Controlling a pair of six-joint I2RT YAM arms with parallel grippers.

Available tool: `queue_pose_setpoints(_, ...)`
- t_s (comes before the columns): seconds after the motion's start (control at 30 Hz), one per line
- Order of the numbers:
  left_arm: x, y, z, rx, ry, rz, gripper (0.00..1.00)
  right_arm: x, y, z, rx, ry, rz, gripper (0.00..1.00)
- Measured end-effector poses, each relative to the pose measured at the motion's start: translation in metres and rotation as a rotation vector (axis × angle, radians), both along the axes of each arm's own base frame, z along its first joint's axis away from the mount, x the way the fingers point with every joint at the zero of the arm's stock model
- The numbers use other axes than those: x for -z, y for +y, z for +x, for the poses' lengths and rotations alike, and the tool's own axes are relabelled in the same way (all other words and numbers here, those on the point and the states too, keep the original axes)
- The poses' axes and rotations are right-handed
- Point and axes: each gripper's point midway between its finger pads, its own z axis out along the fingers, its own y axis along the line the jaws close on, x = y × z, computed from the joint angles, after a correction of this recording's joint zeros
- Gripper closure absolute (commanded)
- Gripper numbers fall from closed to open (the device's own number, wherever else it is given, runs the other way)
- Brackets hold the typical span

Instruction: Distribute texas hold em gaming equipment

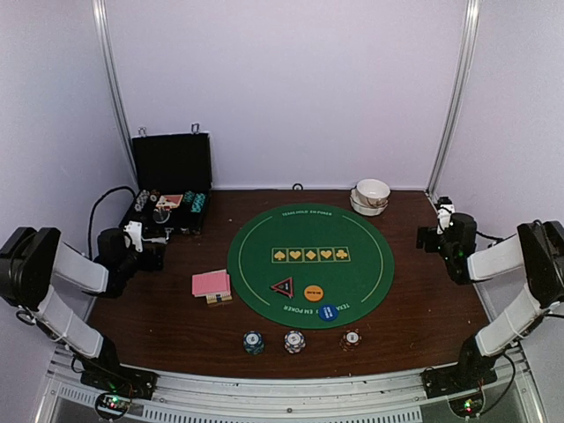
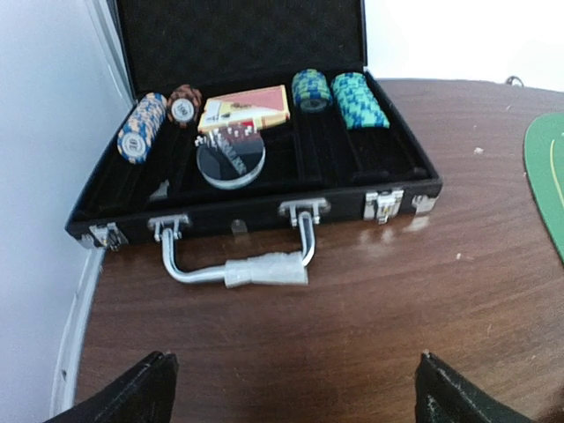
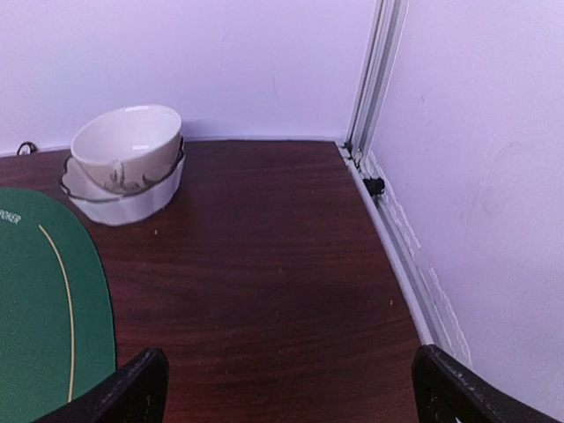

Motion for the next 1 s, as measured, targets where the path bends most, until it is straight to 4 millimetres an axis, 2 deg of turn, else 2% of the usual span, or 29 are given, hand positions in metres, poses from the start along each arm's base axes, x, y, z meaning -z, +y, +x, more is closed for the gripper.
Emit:
queue_pose_setpoints(0.13,-0.032,0.0,0.013,0.009,-0.021,0.019,0.02,-0.044,-0.001,0.017,0.01,-0.037,0.003,0.0)
queue_pose_setpoints(0.27,-0.063,0.0,0.026,0.02,0.006,0.055,0.03,-0.086,-0.002,0.021,0.024,-0.073,0.027,0.01)
queue_pose_setpoints(0.53,-0.082,-0.005,0.007,0.068,0.21,0.058,0.02,-0.147,-0.003,0.033,0.048,-0.018,0.084,0.01)
queue_pose_setpoints(0.6,-0.086,-0.007,0.002,0.078,0.249,0.053,0.03,-0.149,-0.005,0.03,0.079,-0.01,0.15,0.0)
queue_pose_setpoints(0.73,-0.102,-0.008,-0.005,0.085,0.348,0.049,0.03,-0.135,-0.018,0.024,0.146,0.058,0.272,0.01)
queue_pose_setpoints(0.83,-0.119,-0.006,-0.004,0.079,0.371,0.055,0.03,-0.127,-0.014,0.029,0.121,0.119,0.333,0.01)
queue_pose_setpoints(0.93,-0.118,-0.004,-0.014,0.082,0.416,0.075,0.03,-0.122,0.022,0.033,0.039,0.199,0.311,0.01)
queue_pose_setpoints(1.0,-0.11,-0.003,-0.026,0.093,0.471,0.095,0.02,-0.119,0.068,0.026,-0.057,0.249,0.261,0.05)
